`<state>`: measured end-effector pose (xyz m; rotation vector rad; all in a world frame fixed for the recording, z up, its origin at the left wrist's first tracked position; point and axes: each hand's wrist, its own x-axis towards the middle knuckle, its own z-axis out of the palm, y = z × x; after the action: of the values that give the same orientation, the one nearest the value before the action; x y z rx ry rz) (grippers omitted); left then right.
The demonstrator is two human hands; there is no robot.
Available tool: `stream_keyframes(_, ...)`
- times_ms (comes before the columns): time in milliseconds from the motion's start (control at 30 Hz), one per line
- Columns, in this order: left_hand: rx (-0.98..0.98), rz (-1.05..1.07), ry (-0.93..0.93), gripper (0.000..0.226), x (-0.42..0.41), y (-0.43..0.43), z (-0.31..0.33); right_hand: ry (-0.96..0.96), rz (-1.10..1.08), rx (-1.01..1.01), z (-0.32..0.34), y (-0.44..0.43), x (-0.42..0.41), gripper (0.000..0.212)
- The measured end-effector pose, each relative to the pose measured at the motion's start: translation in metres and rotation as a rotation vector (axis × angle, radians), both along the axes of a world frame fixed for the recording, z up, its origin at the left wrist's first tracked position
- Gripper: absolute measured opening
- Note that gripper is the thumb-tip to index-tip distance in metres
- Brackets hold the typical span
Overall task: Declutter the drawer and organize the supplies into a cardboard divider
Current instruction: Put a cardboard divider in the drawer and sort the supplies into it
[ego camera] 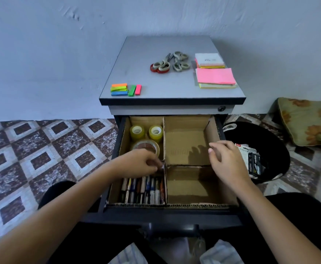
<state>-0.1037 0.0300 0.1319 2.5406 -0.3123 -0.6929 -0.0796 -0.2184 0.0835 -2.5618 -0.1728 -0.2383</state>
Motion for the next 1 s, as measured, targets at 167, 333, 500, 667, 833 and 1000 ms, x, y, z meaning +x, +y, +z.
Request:
stream_keyframes(167, -0.154, 0.051, -0.252, 0.019, 0.053, -0.006, 0.078, -0.059, 0.05, 0.087, 0.075, 0.013, 0.061, 0.023)
stream_keyframes(333, -0.273, 0.248, -0.323, 0.016, 0.138, -0.008, 0.121, -0.055, 0.113, 0.072, 0.127, 0.039, 0.134, 0.023)
stream_keyframes(500, -0.18, 0.375, -0.376, 0.016, 0.223, 0.001, 0.124, -0.01, 0.115, -0.043, 0.147, 0.072, 0.209, 0.026)
stream_keyframes(667, 0.084, 0.407, -0.341, 0.014, 0.275, 0.004, 0.111, 0.097, 0.139, -0.176, 0.152, 0.112, 0.258, 0.017)
stream_keyframes(833, 0.134, 0.465, -0.225, 0.024, 0.305, 0.007, 0.1, 0.131, 0.18, -0.181, 0.139, 0.138, 0.29, 0.014)
stream_keyframes(1000, 0.052, 0.524, -0.13, 0.017, 0.316, 0.014, 0.096, 0.152, 0.18, -0.212, 0.138, 0.144, 0.297, 0.023)
